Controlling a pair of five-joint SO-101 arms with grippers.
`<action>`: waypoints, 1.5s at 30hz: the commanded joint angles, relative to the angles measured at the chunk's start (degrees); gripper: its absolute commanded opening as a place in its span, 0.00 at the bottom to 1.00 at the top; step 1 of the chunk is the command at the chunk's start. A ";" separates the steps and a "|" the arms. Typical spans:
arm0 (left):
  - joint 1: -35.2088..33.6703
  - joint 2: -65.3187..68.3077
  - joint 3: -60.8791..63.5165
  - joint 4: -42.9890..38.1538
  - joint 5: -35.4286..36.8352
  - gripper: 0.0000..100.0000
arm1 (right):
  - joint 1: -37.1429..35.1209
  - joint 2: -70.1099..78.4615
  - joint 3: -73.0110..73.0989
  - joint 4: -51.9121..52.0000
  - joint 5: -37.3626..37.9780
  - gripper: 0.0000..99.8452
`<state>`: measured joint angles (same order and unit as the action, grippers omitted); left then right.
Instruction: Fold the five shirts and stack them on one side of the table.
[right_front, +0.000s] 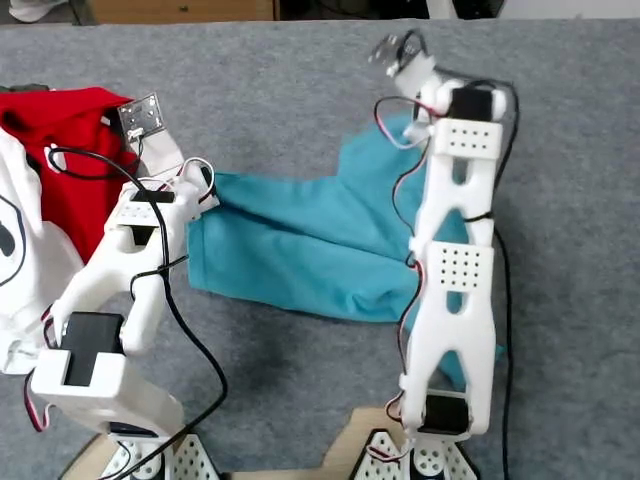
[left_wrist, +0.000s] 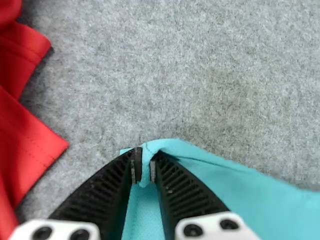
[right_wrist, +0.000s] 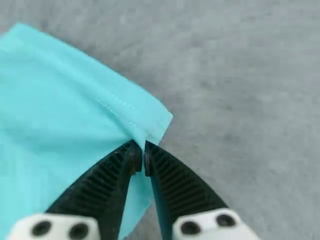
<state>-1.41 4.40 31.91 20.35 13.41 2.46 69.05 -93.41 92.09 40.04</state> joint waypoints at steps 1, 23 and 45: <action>0.35 -1.19 -1.85 -0.62 -0.44 0.02 | 0.92 -12.00 -2.07 1.67 -7.38 0.00; 2.46 -31.43 -36.92 42.99 -8.62 0.02 | 1.36 -73.54 2.95 10.20 -15.30 0.00; 2.46 -62.99 -47.91 63.38 -19.25 0.02 | 12.35 -110.90 33.01 9.58 -15.21 0.00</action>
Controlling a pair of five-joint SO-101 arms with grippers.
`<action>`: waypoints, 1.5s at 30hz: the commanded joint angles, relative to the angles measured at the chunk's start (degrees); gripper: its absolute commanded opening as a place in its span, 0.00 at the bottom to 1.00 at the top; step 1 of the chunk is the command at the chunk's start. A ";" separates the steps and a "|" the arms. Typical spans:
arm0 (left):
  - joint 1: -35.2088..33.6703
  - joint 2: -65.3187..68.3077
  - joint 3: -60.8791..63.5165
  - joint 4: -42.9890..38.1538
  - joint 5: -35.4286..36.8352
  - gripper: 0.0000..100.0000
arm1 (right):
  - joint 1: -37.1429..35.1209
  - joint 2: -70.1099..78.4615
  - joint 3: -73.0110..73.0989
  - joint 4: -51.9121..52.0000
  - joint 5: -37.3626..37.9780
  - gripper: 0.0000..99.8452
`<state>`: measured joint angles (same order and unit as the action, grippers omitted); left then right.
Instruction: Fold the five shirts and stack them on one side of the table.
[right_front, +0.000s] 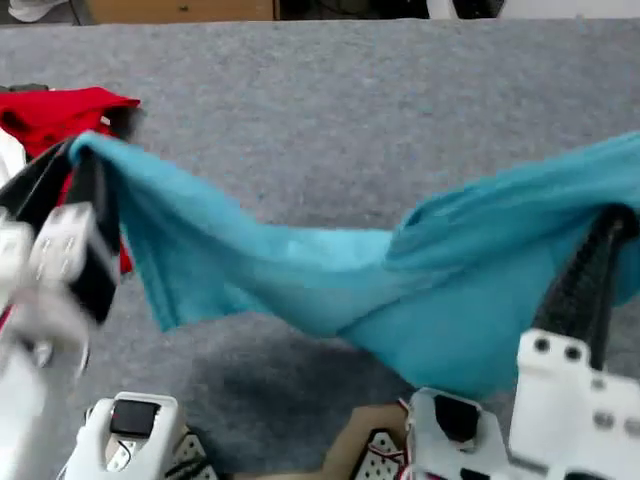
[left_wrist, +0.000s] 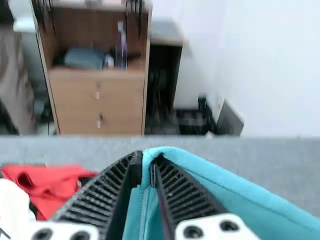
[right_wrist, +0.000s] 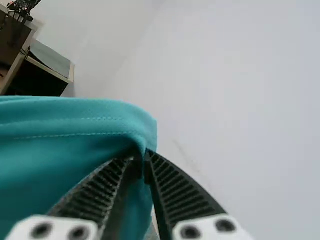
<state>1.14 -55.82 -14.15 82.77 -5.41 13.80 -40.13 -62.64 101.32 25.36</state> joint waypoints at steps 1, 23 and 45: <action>0.18 -3.65 -1.85 1.58 -0.79 0.02 | 1.01 -2.51 3.03 0.35 -0.44 0.00; 0.26 -5.67 30.42 -2.55 -0.79 0.02 | 0.92 -3.21 32.04 0.35 4.31 0.00; -0.09 6.81 74.64 -46.77 -1.05 0.02 | -12.26 8.48 97.80 -25.85 10.73 0.00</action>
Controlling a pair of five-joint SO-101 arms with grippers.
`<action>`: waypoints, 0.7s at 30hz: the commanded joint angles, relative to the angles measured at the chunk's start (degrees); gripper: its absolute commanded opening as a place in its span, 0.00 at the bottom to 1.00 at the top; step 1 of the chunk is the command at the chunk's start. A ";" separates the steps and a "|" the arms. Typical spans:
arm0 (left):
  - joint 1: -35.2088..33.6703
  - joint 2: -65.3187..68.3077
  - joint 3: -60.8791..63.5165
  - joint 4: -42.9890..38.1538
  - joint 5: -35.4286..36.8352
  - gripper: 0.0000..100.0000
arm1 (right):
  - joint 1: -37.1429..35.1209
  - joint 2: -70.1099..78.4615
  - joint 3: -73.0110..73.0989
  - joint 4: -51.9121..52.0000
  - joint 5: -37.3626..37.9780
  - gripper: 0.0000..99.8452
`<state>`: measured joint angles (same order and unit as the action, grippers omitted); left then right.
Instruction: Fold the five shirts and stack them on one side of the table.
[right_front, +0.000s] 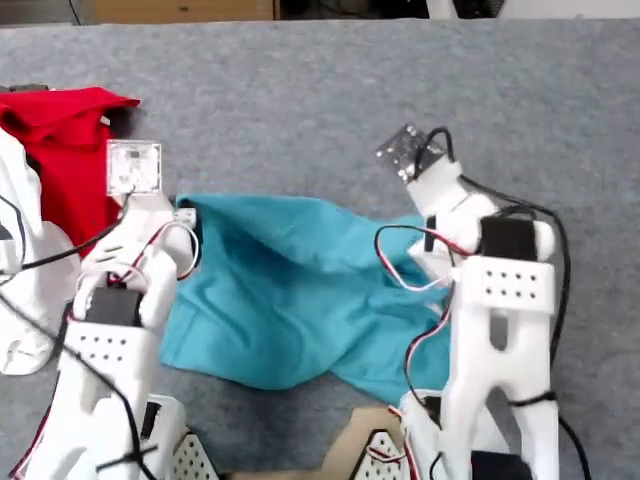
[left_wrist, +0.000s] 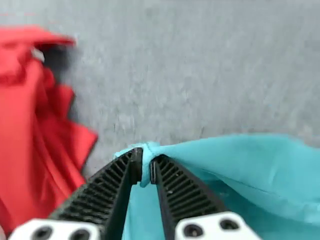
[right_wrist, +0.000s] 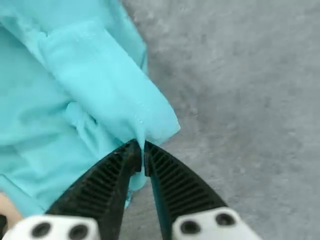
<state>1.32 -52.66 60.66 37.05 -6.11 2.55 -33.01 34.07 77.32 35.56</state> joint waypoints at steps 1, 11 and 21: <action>-0.26 5.49 -0.18 -1.05 -0.35 0.02 | -1.54 2.07 1.45 -1.85 0.62 0.00; -0.35 25.36 -2.73 -1.41 -0.09 0.02 | -14.90 7.16 5.49 -1.76 -5.19 0.14; -0.18 37.93 -8.00 -0.97 0.18 0.02 | -15.08 4.88 -15.60 14.42 -5.80 0.20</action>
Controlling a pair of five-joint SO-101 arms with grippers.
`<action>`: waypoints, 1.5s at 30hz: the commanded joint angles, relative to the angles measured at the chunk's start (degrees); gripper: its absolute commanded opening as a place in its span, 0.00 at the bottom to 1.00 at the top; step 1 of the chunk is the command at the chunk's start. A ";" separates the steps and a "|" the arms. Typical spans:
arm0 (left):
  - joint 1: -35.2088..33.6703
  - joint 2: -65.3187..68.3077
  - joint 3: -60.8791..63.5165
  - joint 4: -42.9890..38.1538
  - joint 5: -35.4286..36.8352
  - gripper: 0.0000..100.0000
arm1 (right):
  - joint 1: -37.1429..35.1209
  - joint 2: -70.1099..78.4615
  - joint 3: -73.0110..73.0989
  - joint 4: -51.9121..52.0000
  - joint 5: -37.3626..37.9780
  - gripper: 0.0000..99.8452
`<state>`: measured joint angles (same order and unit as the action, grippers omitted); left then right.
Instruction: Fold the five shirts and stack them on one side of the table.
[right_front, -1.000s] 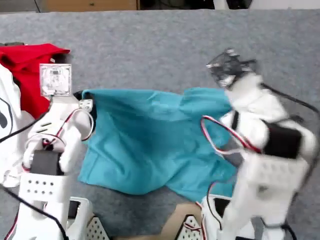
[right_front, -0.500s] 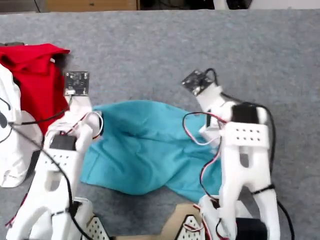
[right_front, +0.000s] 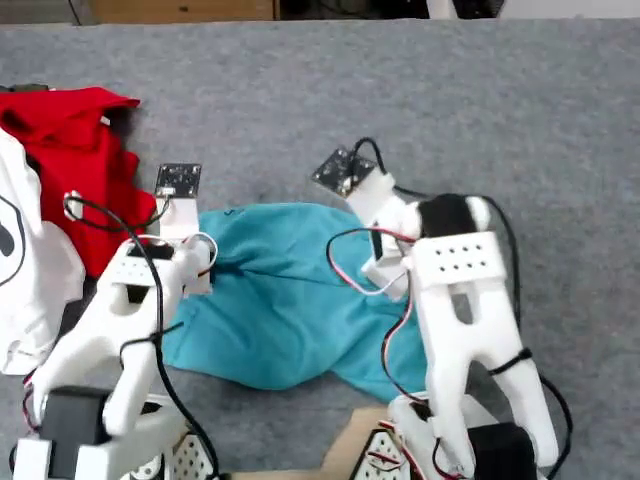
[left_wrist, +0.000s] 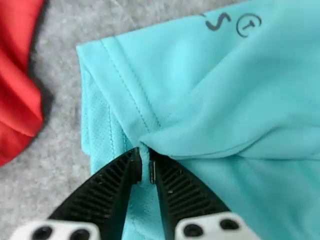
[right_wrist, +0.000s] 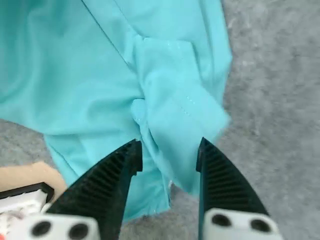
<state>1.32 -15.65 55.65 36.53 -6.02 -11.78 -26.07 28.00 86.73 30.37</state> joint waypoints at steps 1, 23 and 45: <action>0.00 1.19 -3.08 -0.44 0.09 0.02 | -0.48 -1.89 -12.44 6.42 -0.62 0.20; 0.26 1.80 -3.16 -0.35 0.09 0.02 | 12.70 41.54 -49.36 15.65 -9.23 0.16; 2.37 1.89 -3.25 -0.44 -0.18 0.02 | 12.35 42.86 -33.98 11.87 -5.10 0.16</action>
<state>2.99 -13.89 54.59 36.44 -6.20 0.00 15.34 -5.85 99.91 24.22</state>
